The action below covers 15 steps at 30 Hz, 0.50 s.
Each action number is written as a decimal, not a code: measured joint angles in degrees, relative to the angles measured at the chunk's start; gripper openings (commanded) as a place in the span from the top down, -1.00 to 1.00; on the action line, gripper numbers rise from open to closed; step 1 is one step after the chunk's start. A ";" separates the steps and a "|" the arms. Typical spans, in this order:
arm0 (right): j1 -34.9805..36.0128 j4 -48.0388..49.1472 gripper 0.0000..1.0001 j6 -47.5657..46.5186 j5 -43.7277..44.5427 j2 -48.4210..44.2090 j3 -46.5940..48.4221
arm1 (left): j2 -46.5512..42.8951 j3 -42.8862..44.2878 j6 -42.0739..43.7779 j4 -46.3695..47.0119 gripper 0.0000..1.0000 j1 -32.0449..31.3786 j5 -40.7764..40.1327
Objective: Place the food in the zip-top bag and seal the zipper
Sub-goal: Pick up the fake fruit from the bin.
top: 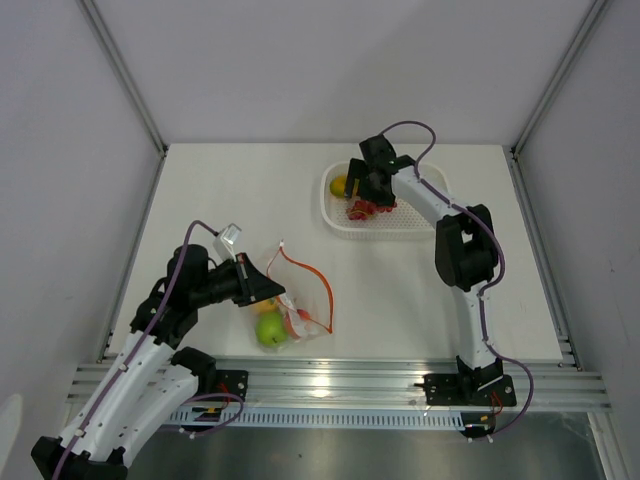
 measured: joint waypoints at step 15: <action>1.40 -1.70 -0.60 1.51 0.42 4.26 -0.09 | 0.07 -0.72 0.00 0.02 0.99 0.00 0.02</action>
